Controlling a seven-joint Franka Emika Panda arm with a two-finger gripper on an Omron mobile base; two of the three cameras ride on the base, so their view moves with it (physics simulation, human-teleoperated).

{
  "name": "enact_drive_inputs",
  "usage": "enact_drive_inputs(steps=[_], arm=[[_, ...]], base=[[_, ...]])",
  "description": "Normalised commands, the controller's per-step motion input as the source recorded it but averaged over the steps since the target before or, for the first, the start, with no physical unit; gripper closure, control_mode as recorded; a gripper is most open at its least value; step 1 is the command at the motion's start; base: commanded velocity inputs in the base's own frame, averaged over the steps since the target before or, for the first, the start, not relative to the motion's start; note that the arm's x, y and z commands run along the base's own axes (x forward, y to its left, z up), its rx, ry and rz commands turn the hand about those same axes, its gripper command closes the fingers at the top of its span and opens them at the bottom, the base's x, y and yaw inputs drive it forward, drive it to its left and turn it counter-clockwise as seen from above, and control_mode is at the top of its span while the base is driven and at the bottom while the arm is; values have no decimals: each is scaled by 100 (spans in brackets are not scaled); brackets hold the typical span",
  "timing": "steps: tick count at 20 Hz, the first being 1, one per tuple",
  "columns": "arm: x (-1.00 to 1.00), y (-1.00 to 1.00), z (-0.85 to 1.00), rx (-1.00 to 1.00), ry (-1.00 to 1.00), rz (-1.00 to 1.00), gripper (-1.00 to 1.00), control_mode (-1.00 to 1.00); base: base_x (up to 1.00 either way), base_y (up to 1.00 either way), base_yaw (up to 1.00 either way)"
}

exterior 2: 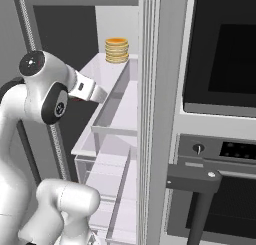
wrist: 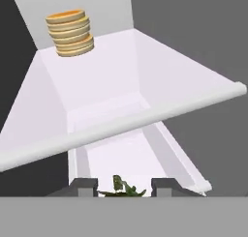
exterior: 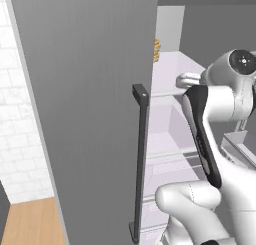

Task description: Take the strawberry from the fridge and place it on top of the pancake, located on the dining counter.

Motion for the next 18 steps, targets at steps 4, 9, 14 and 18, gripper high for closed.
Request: enact_drive_inputs(steps=[4, 9, 14, 18], arm=[[-8, 12, -19, -5, 5, 4, 100, -100], [-6, 6, -8, -3, 0, 1, 100, 100], [0, 0, 0, 0, 0, 0, 100, 100], [0, 0, 0, 0, 0, 0, 100, 100]], base=[[0, 0, 0], [-79, 23, 5], [-100, 9, 1], [-100, 2, 0]])
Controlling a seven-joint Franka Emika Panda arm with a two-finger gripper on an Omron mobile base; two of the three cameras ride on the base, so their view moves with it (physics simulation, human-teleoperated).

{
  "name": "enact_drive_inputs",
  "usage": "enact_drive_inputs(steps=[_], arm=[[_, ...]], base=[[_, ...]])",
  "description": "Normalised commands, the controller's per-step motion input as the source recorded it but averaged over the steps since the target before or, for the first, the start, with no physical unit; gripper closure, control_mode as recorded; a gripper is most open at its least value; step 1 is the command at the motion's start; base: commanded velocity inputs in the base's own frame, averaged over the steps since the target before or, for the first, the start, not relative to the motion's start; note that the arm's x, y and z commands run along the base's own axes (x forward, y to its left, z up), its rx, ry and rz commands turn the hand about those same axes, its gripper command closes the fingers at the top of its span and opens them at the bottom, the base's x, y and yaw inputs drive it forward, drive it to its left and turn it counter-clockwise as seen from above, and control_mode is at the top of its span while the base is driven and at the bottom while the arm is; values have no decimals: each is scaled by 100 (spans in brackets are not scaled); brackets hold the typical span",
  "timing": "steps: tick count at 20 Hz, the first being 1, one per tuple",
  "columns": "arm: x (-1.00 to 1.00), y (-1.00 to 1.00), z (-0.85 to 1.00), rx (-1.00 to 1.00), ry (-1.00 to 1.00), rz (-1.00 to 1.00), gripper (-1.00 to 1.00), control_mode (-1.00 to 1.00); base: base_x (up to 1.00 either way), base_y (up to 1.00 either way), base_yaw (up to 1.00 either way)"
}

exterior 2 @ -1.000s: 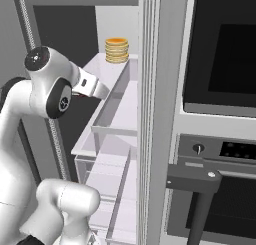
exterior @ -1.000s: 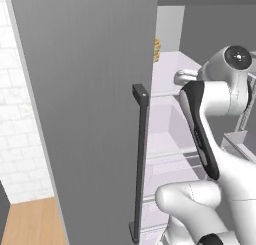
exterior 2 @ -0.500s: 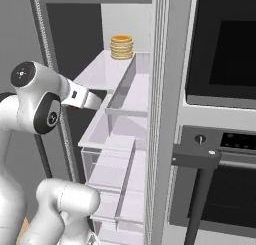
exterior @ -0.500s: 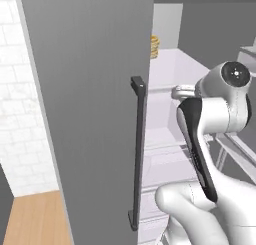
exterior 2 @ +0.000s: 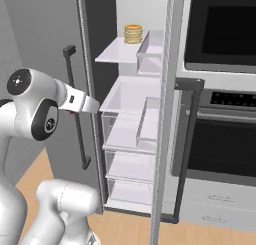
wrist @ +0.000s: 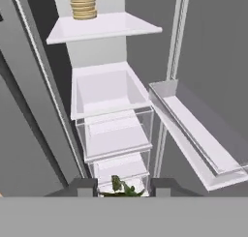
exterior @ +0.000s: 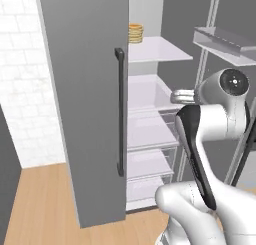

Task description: Take the strawberry from the fridge and place it on top of the pancake, located on the dining counter.

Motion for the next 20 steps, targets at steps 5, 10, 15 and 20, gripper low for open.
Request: enact_drive_inputs(steps=[5, 10, 15, 20], arm=[[0, 0, 0, 0, 0, 0, 100, 100], [0, 0, 0, 0, 0, 0, 100, 100], [0, 0, 0, 0, 0, 0, 100, 100], [0, 0, 0, 0, 0, 0, 100, 100]], base=[[-100, 0, -12], [-93, -2, -57], [-51, -5, -78], [-38, -32, -77]])
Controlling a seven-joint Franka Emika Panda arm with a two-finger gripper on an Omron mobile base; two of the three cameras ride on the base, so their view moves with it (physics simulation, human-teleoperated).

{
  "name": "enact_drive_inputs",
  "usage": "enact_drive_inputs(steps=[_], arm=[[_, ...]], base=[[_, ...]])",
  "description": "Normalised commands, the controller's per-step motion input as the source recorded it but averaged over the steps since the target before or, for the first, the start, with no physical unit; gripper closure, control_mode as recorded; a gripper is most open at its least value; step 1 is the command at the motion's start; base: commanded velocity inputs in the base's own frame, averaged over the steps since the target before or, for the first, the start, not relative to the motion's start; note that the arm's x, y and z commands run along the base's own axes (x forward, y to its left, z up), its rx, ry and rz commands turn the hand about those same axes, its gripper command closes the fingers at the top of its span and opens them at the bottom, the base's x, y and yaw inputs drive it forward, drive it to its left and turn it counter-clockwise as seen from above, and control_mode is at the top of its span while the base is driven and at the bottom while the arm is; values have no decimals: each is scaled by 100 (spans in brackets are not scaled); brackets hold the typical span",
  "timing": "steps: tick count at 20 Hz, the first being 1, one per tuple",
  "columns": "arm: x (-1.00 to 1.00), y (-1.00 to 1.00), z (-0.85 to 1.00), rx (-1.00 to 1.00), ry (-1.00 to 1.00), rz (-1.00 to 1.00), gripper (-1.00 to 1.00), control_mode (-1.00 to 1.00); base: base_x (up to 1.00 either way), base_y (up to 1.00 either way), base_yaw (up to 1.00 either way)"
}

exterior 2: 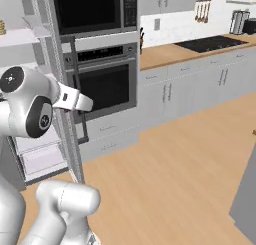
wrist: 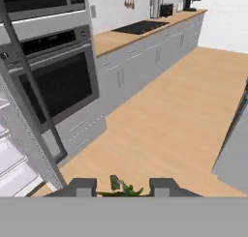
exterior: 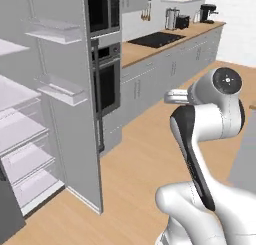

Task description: Take the strawberry from the fridge and place it on top of the pancake, located on the dining counter.

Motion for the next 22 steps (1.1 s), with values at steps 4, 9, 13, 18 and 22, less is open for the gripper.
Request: enact_drive_inputs(steps=[4, 9, 13, 18, 22], arm=[[0, 0, 0, 0, 0, 0, 100, 100], [0, 0, 0, 0, 0, 0, 100, 100], [0, 0, 0, 0, 0, 0, 100, 100], [0, 0, 0, 0, 0, 0, 100, 100], [0, 0, 0, 0, 0, 0, 100, 100]], base=[[-18, -86, -63], [0, -100, -22], [-5, -100, -11], [-5, -100, -7], [-1, -100, -4]])
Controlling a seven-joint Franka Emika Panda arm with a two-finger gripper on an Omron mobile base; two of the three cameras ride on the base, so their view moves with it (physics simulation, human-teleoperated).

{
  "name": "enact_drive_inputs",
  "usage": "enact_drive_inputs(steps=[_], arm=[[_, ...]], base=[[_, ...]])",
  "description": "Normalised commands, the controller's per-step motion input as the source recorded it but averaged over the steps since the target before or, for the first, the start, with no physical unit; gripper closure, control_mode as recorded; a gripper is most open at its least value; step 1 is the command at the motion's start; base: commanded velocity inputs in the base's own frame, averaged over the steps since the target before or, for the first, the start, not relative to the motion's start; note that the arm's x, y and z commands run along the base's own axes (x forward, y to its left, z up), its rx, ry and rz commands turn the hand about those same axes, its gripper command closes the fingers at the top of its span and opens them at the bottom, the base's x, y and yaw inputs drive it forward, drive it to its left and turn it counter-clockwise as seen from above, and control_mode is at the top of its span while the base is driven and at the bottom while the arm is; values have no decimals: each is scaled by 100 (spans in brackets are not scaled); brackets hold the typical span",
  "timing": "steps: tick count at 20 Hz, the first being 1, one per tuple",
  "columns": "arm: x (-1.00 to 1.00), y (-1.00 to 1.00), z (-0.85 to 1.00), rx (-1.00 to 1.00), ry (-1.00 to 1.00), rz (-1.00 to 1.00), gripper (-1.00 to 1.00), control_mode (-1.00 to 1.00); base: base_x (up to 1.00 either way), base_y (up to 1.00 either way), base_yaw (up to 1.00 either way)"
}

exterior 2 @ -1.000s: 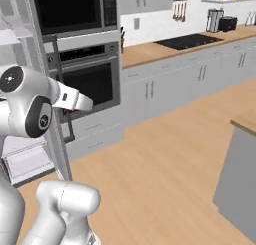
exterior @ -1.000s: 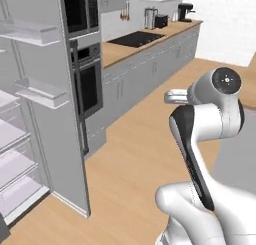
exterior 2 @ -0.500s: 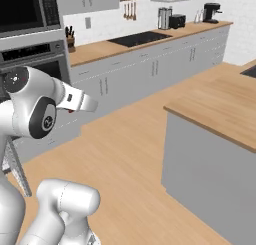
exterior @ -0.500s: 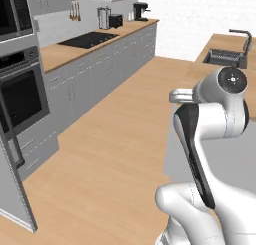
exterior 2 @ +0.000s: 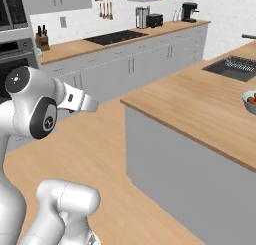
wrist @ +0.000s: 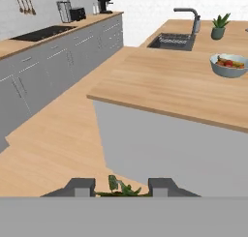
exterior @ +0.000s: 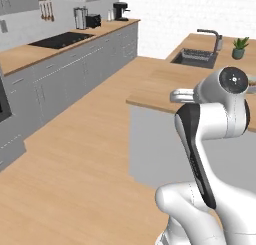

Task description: Take the strawberry from the fridge and place it on top of the pancake, located on the dining counter.

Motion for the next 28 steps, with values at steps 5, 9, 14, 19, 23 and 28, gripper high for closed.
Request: enact_drive_inputs(steps=[5, 9, 14, 19, 23, 28], arm=[[0, 0, 0, 0, 0, 0, 100, 100], [0, 0, 0, 0, 0, 0, 100, 100], [0, 0, 0, 0, 0, 0, 100, 100], [0, 0, 0, 0, 0, 0, 100, 100], [0, 0, 0, 0, 0, 0, 100, 100], [0, 0, 0, 0, 0, 0, 100, 100]], base=[[-4, -100, -3], [-7, -100, -2], [-29, -100, -2], [-27, -100, -3], [-1, -100, 0], [0, -100, 0]])
